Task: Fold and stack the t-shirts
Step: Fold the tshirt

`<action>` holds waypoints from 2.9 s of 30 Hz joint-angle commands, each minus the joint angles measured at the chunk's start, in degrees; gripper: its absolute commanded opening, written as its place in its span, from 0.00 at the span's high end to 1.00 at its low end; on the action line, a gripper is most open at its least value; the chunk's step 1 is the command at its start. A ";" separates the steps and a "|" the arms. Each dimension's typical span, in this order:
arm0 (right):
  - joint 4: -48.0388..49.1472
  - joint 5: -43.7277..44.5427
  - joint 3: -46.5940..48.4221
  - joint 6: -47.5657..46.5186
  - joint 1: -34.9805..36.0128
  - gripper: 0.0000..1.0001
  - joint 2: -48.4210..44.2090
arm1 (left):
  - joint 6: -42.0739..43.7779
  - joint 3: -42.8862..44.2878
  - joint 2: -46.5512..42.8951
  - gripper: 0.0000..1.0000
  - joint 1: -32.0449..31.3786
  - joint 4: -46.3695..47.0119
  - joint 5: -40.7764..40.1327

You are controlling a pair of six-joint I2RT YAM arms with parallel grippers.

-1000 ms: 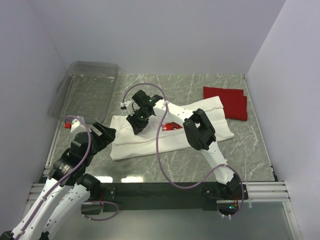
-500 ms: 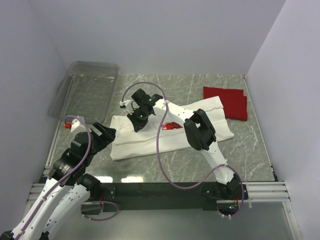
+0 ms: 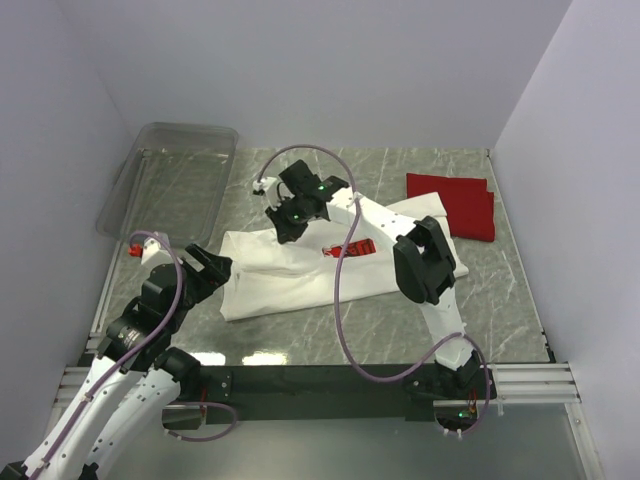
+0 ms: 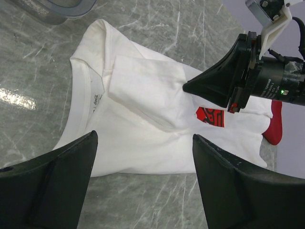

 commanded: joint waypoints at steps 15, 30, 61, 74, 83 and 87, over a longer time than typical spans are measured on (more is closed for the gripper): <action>6.97 8.67 -3.26 4.51 -3.69 1.00 -1.84 | 1.68 -0.19 1.17 0.14 -0.03 2.78 1.24; 13.03 16.05 -10.37 7.15 -4.75 1.00 -6.22 | 2.03 -0.11 1.97 0.14 -0.02 3.04 1.42; 20.68 22.29 -20.92 9.08 -5.54 0.69 -13.43 | 1.86 -1.42 5.57 0.14 0.06 4.54 2.91; 3.65 -10.57 -24.25 -10.15 -20.91 0.58 -25.99 | -3.06 -1.51 22.52 0.19 0.15 3.74 3.18; -5.67 -12.95 -39.54 -20.79 -44.28 0.57 -40.32 | -4.12 -3.27 35.62 0.37 0.77 7.97 5.55; -8.76 -13.83 -44.38 -25.70 -54.92 0.57 -43.14 | -5.26 -2.57 38.96 0.39 0.77 5.78 4.59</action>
